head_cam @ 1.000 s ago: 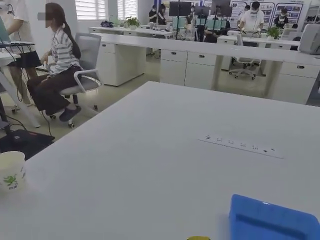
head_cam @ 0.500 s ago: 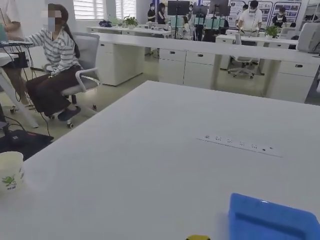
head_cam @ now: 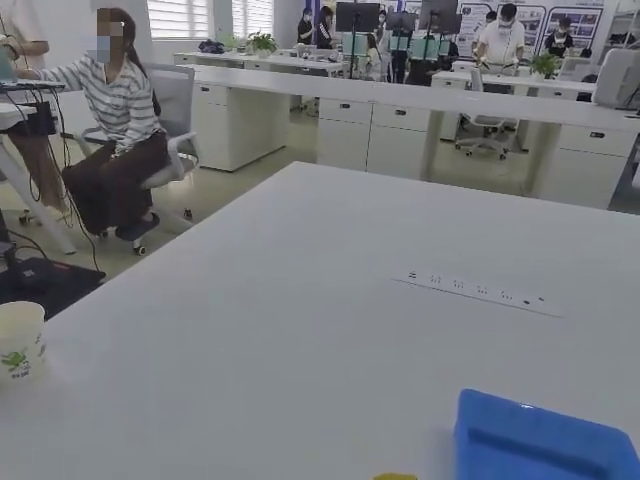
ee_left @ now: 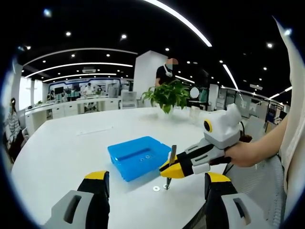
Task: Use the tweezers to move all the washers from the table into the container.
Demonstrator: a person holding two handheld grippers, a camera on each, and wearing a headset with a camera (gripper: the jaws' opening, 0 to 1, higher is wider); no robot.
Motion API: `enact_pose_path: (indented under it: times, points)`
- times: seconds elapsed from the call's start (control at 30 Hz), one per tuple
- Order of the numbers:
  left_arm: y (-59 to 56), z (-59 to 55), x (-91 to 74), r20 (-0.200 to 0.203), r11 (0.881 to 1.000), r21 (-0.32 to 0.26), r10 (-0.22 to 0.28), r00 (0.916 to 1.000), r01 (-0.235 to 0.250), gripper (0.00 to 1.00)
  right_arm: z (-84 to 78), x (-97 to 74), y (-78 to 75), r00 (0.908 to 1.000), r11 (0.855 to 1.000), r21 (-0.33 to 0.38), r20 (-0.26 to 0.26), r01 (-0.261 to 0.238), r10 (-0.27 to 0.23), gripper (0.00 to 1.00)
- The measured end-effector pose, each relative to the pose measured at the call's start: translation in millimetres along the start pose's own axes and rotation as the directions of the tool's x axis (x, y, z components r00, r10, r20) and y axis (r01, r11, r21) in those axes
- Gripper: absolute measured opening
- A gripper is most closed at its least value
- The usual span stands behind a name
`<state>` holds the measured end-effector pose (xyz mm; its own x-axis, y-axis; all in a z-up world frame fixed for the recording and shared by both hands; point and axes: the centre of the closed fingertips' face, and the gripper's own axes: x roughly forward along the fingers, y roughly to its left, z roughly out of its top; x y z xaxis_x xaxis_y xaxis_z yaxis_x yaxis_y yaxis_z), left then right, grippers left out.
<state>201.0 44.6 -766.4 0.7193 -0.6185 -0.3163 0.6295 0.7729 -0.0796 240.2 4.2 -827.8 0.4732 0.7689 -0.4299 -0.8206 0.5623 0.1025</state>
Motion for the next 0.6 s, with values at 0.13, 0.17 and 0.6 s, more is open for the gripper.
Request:
enact_pose_path:
  times: [0.13, 0.17, 0.6]
  points:
    - [-0.1, 0.2, 0.0, -0.001, 1.000, 0.003, -0.002, 1.0000, 0.002, 0.83, -3.0, 1.2, 4.1, 0.9997, 0.999, -0.034, -0.021, -0.010, 0.009, 0.04]
    - [-0.4, 0.3, 0.1, -0.001, 1.000, 0.004, -0.003, 1.0000, 0.003, 0.83, -3.1, 3.1, 4.8, 0.9996, 0.999, -0.047, -0.026, -0.009, 0.008, 0.05]
    - [1.4, 1.4, -0.1, 0.003, 1.000, 0.004, 0.006, 1.0000, -0.006, 0.83, -1.7, 7.5, -9.0, 0.9996, 0.999, 0.031, -0.022, 0.021, -0.020, 0.03]
